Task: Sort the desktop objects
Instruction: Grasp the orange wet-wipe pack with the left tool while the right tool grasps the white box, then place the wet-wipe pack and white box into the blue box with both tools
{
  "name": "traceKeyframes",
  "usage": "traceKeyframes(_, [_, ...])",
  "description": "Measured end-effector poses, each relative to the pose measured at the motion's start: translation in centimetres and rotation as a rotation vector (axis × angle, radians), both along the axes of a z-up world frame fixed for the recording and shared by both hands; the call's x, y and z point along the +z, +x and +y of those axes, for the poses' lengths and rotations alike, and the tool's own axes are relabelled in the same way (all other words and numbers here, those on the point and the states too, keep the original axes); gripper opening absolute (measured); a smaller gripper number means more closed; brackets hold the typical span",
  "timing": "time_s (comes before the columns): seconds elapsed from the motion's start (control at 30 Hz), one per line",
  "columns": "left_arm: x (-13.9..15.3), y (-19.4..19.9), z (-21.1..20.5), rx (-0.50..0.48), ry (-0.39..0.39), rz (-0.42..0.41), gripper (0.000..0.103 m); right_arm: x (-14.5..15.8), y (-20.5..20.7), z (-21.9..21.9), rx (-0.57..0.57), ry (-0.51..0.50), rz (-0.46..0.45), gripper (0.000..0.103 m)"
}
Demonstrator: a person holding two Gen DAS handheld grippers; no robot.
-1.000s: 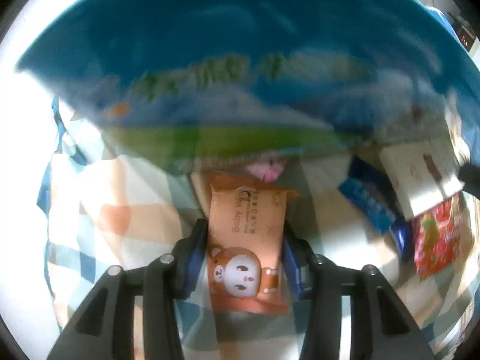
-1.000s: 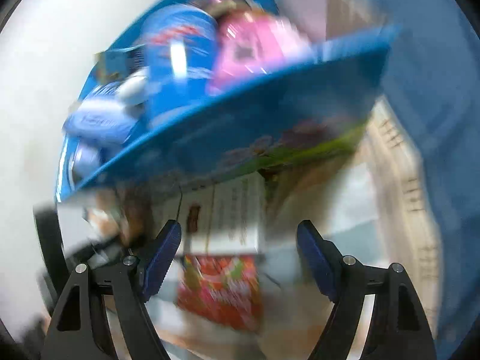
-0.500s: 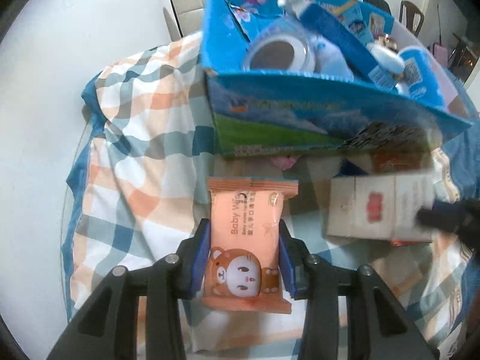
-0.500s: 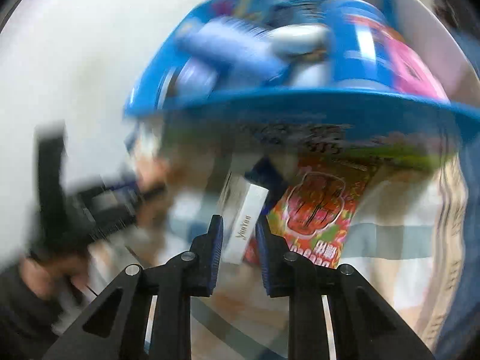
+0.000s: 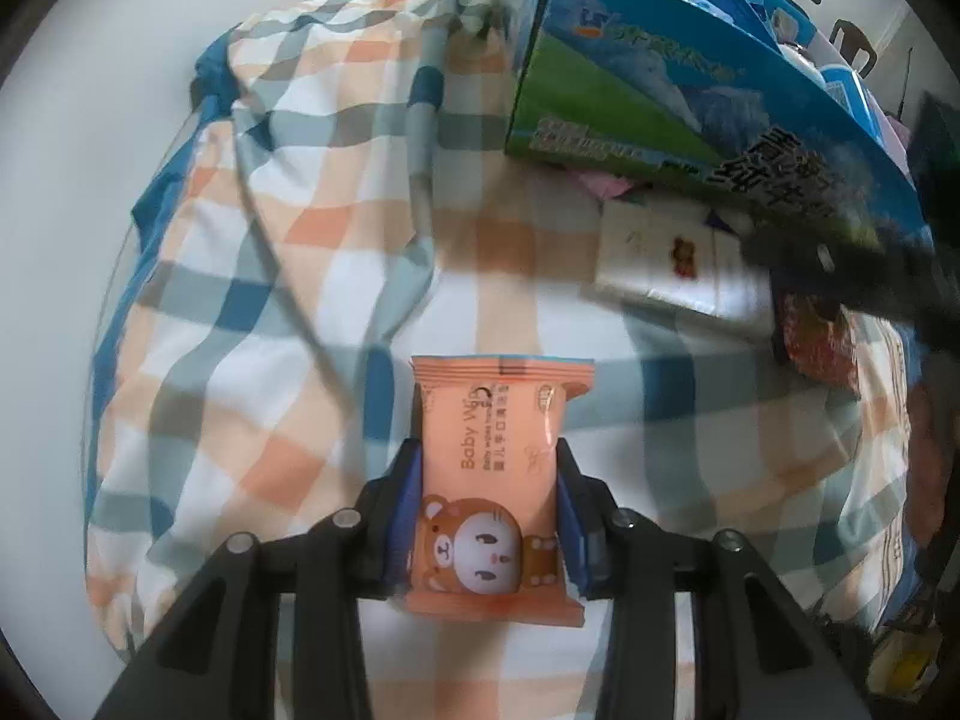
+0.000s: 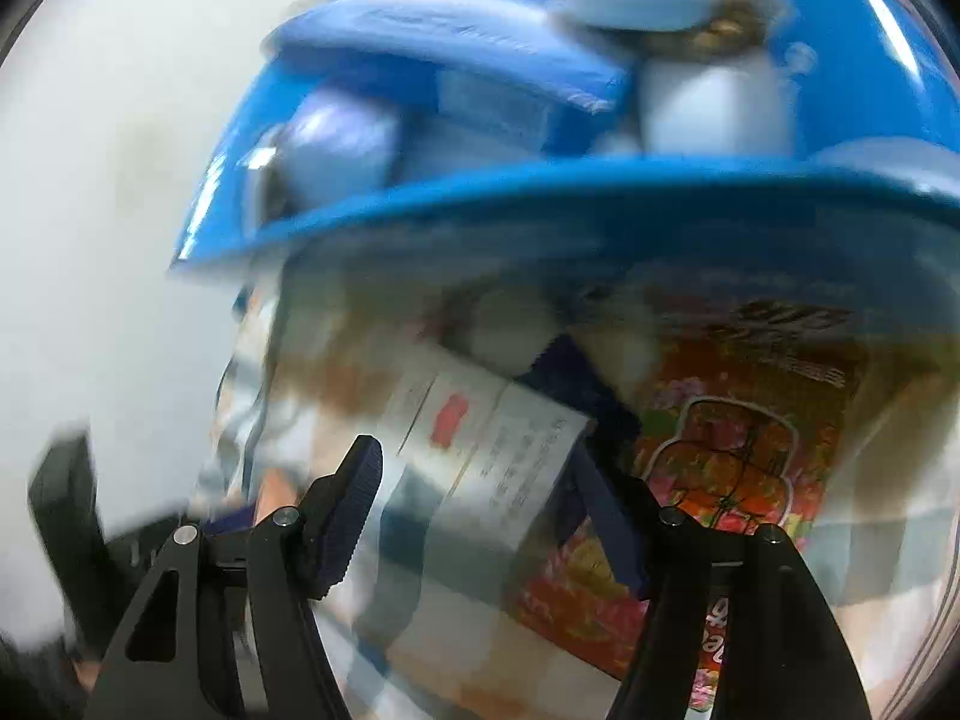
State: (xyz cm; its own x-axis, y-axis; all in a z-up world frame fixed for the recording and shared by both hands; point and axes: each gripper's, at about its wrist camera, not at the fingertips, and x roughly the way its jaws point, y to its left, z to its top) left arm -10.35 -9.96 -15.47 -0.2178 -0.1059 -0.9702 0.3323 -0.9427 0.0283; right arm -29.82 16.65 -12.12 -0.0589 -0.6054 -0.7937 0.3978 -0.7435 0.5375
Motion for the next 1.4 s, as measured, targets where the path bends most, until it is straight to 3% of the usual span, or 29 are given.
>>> traceKeyframes(0.1, [0.6, 0.5, -0.3, 0.005, -0.008, 0.006, 0.041, 2.9, 2.7, -2.3, 0.176, 0.152, 0.256, 0.069])
traceKeyframes(0.17, [1.1, 0.6, -0.7, 0.022, -0.011, 0.014, 0.041, 3.5, 4.4, -3.8, 0.316, 0.212, 0.370, 0.069])
traceKeyframes(0.23, [1.4, 0.5, -0.8, 0.032, -0.008, 0.015, 0.041, 2.7, 5.4, -5.5, 0.446, 0.350, 0.487, 0.069])
traceKeyframes(0.3, [1.7, 0.5, -0.7, 0.040, -0.001, 0.021, 0.041, 0.9, 4.9, -6.3, 0.512, 0.408, 0.435, 0.072])
traceKeyframes(0.37, [1.7, 0.4, -1.0, 0.045, 0.002, 0.024, 0.041, 1.0, 5.0, -6.0, 0.525, 0.379, 0.471, 0.076])
traceKeyframes(0.4, [1.8, 0.4, -0.9, 0.044, 0.003, 0.026, 0.041, 1.2, 4.9, -5.9, 0.537, 0.352, 0.433, 0.076])
traceKeyframes(0.47, [2.1, 0.4, -0.8, 0.040, 0.004, 0.032, 0.041, 2.0, 4.9, -5.9, 0.595, 0.217, 0.266, 0.074])
traceKeyframes(0.5, [2.2, 0.7, -0.9, 0.038, 0.003, 0.035, 0.041, 2.8, 5.0, -5.6, 0.602, 0.167, 0.246, 0.072])
traceKeyframes(0.53, [2.2, 0.9, -0.8, 0.038, 0.001, 0.036, 0.041, 3.5, 5.1, -5.3, 0.586, 0.181, 0.310, 0.074])
traceKeyframes(0.6, [2.2, 1.3, -0.6, 0.042, 0.005, 0.033, 0.041, 3.4, 4.8, -5.2, 0.570, 0.307, 0.450, 0.074])
traceKeyframes(0.67, [2.1, 1.4, -0.7, 0.046, 0.010, 0.024, 0.041, 1.7, 3.9, -5.3, 0.572, 0.407, 0.444, 0.073])
traceKeyframes(0.7, [1.9, 1.3, -1.0, 0.046, 0.011, 0.023, 0.041, 2.1, 4.3, -4.9, 0.573, 0.376, 0.492, 0.074])
traceKeyframes(0.77, [1.8, 1.4, -1.0, 0.046, 0.013, 0.023, 0.041, 1.0, 4.5, -4.8, 0.593, 0.448, 0.448, 0.081])
traceKeyframes(0.8, [1.8, 1.4, -1.1, 0.047, 0.017, 0.022, 0.041, 0.9, 4.8, -4.4, 0.581, 0.448, 0.485, 0.084])
traceKeyframes(0.93, [1.8, 1.7, -0.7, 0.052, 0.030, 0.017, 0.041, 1.2, 2.8, -1.9, 0.436, 0.296, 0.314, 0.085])
traceKeyframes(1.0, [2.0, 1.7, -0.6, 0.054, 0.035, 0.017, 0.041, 1.5, 2.6, -1.2, 0.438, 0.190, 0.211, 0.083])
traceKeyframes(1.07, [2.2, 1.6, -0.4, 0.055, 0.033, 0.021, 0.041, 1.9, 3.1, -1.3, 0.479, 0.147, 0.174, 0.076])
traceKeyframes(1.13, [2.3, 1.4, -0.3, 0.056, 0.032, 0.025, 0.041, 2.2, 3.9, -2.1, 0.481, 0.259, 0.288, 0.077])
traceKeyframes(1.23, [2.3, 1.1, 0.0, 0.049, 0.023, 0.021, 0.041, 1.4, 4.8, -3.3, 0.506, 0.343, 0.339, 0.078])
traceKeyframes(1.27, [2.3, 0.9, 0.2, 0.044, 0.019, 0.020, 0.041, 1.3, 5.6, -3.8, 0.522, 0.395, 0.403, 0.077])
traceKeyframes(1.4, [3.0, 0.6, 0.8, 0.023, -0.006, 0.033, 0.041, 2.2, 6.0, -3.1, 0.467, 0.363, 0.406, 0.031])
